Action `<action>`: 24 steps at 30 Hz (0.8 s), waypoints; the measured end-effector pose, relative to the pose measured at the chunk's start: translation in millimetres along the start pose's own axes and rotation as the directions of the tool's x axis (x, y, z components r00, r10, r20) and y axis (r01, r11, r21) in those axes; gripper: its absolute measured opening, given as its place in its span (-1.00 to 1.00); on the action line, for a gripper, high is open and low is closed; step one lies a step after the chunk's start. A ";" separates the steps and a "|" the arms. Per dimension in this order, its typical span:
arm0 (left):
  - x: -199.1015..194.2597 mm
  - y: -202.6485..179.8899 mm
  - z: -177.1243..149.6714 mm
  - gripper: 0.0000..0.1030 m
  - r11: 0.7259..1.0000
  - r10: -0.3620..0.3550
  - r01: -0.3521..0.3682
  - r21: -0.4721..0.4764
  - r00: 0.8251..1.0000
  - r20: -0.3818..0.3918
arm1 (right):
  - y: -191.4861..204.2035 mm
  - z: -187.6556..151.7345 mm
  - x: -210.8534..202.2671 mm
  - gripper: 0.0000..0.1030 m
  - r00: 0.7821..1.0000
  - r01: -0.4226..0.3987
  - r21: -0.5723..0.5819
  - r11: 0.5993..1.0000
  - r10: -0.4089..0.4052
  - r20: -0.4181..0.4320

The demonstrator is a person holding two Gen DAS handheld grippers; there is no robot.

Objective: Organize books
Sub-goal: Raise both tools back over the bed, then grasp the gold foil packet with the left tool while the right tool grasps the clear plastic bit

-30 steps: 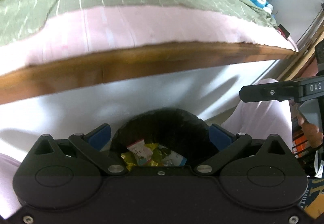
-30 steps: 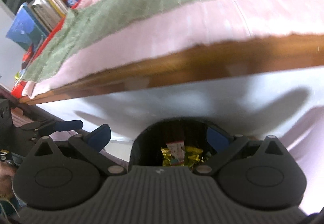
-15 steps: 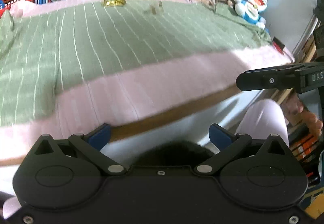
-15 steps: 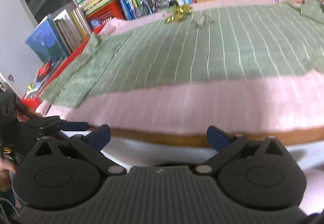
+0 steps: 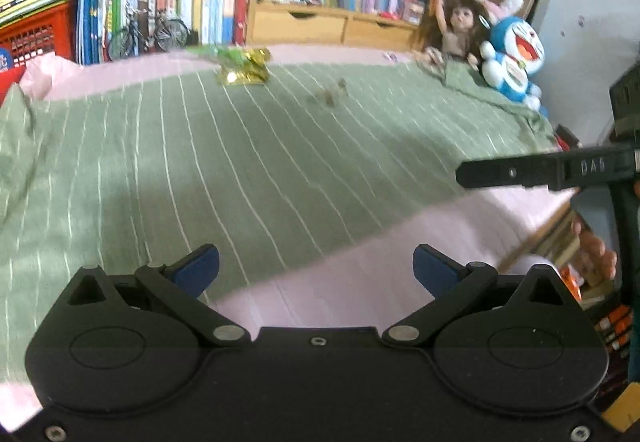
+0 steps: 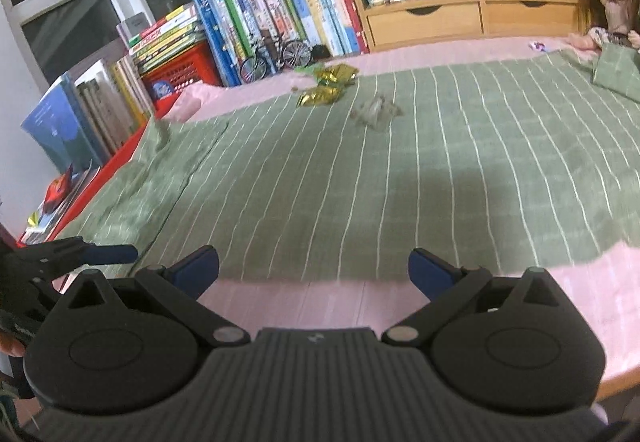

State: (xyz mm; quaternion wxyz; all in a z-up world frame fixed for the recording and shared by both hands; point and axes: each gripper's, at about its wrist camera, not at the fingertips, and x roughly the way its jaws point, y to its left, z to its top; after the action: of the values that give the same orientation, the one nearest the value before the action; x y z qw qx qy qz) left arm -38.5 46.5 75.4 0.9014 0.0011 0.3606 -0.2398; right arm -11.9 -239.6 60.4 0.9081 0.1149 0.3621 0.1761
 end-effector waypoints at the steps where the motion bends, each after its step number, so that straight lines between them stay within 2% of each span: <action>1: 2.4 3.3 6.1 1.00 1.000 0.000 0.000 -0.010 1.000 0.010 | -0.1 2.7 1.9 1.00 1.000 0.003 -0.002 1.000 -0.003 0.007; 4: 11.0 12.0 22.4 1.00 1.000 0.005 -0.004 -0.016 0.999 0.036 | -1.6 10.3 7.9 1.00 0.999 0.013 -0.010 1.000 -0.012 0.051; 6: 18.0 13.3 32.4 1.00 0.999 0.022 -0.023 0.025 0.998 0.058 | -2.1 13.5 9.7 1.00 0.993 0.032 -0.021 0.999 -0.030 0.118; 9: 29.5 16.5 46.3 1.00 0.999 0.047 -0.049 0.013 0.994 0.096 | -0.4 17.3 13.7 1.00 0.961 0.120 -0.047 0.992 -0.104 0.258; 12: 44.0 25.4 59.3 1.00 0.999 0.029 -0.024 -0.046 0.993 0.117 | 3.2 25.1 23.5 1.00 0.943 0.190 -0.142 0.971 -0.141 0.302; 15: 65.9 35.7 74.3 1.00 0.997 0.019 -0.012 -0.070 0.994 0.105 | 5.0 35.4 35.0 1.00 0.946 0.205 -0.217 0.954 -0.136 0.295; 19: 97.3 48.0 95.1 0.99 0.995 0.022 -0.015 -0.097 0.997 0.077 | 3.9 50.3 53.6 1.00 0.965 0.190 -0.284 0.940 -0.126 0.229; 22: 120.2 53.5 110.0 0.99 0.994 0.046 -0.039 -0.099 0.997 0.063 | -2.9 58.7 68.6 1.00 0.976 0.175 -0.292 0.940 -0.126 0.177; 24: 135.7 59.4 119.4 0.99 0.995 0.023 -0.017 -0.102 0.998 0.066 | -9.4 63.9 78.3 1.00 0.982 0.157 -0.274 0.949 -0.120 0.145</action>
State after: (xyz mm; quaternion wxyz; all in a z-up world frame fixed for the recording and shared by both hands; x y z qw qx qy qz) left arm 149.6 19.6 65.3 0.9143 -0.0491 0.3416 -0.2121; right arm 87.8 -221.8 54.4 0.9464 -0.0316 0.2819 0.1544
